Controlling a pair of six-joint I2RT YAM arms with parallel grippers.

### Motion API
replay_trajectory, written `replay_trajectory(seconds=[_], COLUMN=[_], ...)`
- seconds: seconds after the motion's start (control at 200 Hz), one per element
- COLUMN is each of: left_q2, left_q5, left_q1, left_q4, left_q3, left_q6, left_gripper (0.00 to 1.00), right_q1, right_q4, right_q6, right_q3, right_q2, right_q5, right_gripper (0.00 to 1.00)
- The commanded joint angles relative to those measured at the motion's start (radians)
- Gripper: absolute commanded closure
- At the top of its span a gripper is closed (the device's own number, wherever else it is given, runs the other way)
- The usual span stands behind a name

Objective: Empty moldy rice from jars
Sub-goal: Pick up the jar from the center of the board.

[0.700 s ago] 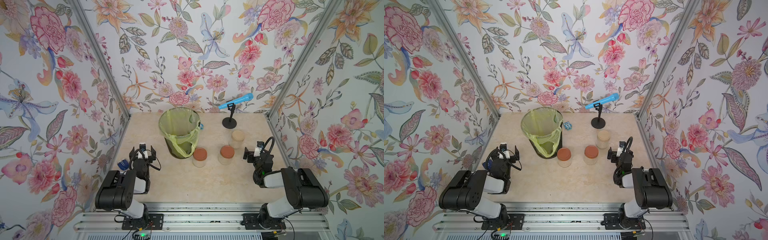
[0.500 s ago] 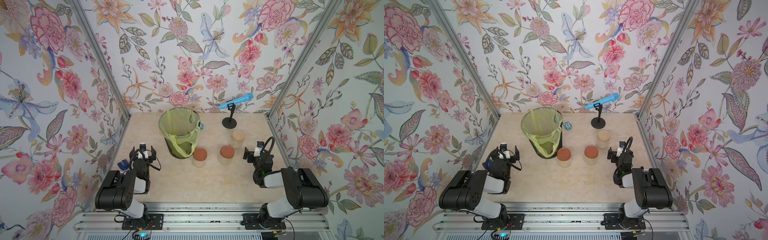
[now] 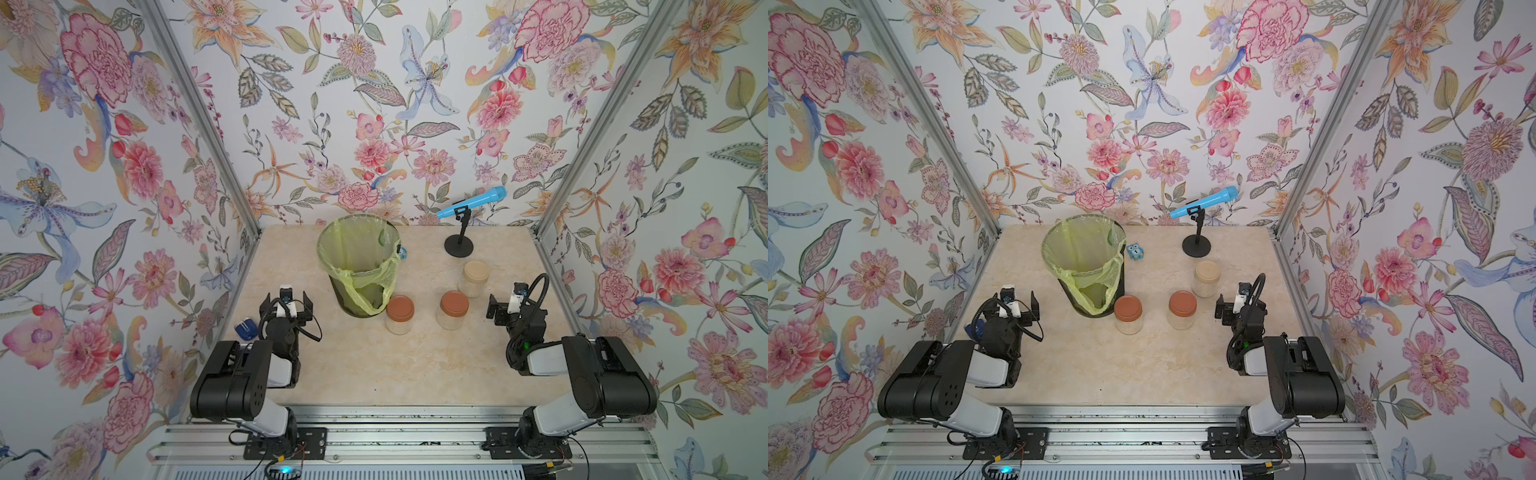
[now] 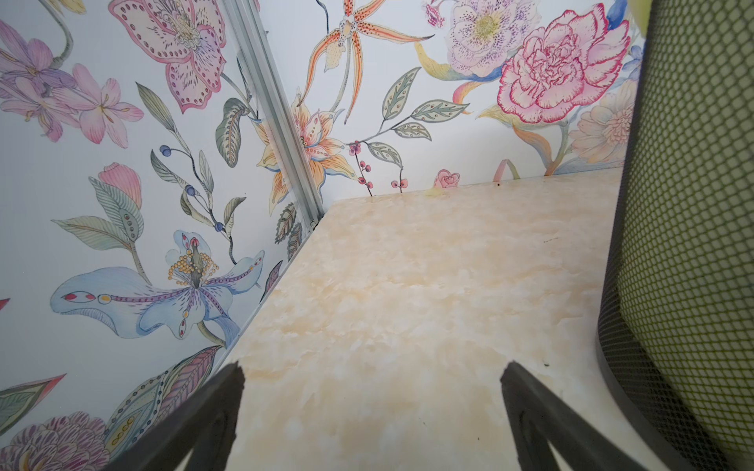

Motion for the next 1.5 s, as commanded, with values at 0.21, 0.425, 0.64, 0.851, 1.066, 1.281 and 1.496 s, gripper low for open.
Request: replay_trajectory(seconds=[0.21,0.425,0.64,0.851,1.066,1.281,1.496], left_q2=[-0.030,-0.244,-0.460,-0.673,-0.779,-0.759,-0.673], left_q5=[0.015,-0.039,-0.025,-0.016,-0.037,-0.046,-0.007], left_q1=[-0.010,-0.011,-0.015,-0.045,-0.100,-0.207,-0.290], left_q4=[0.049,-0.083,-0.400,-0.793,-1.108,-1.390,-1.648], left_q3=[-0.005,-0.047,0.024,0.153,0.308,0.490,0.689], left_q6=[-0.001,-0.019,-0.071,-0.108,-0.203,-0.260,-0.253], left_gripper=[0.00,0.00,0.00,0.00,0.00,0.00,0.00], right_q1=[0.003,0.069,0.155,0.239,0.313,0.352,0.410], right_q4=[-0.055,-0.255,-0.586,-0.840,-1.126,-1.444,-1.676], right_q6=[-0.023,-0.068,-0.108,-0.091,0.025,0.166,0.224], right_q3=[0.034,0.118,0.271,0.384,0.540,0.781,1.002], right_q2=[-0.029,-0.101,-0.197,-0.279,-0.276,-0.181,-0.075], right_q5=[-0.084,0.028,0.071,0.120,0.169,0.138,0.079], right_gripper=[0.00,0.00,0.00,0.00,0.00,0.00,0.00])
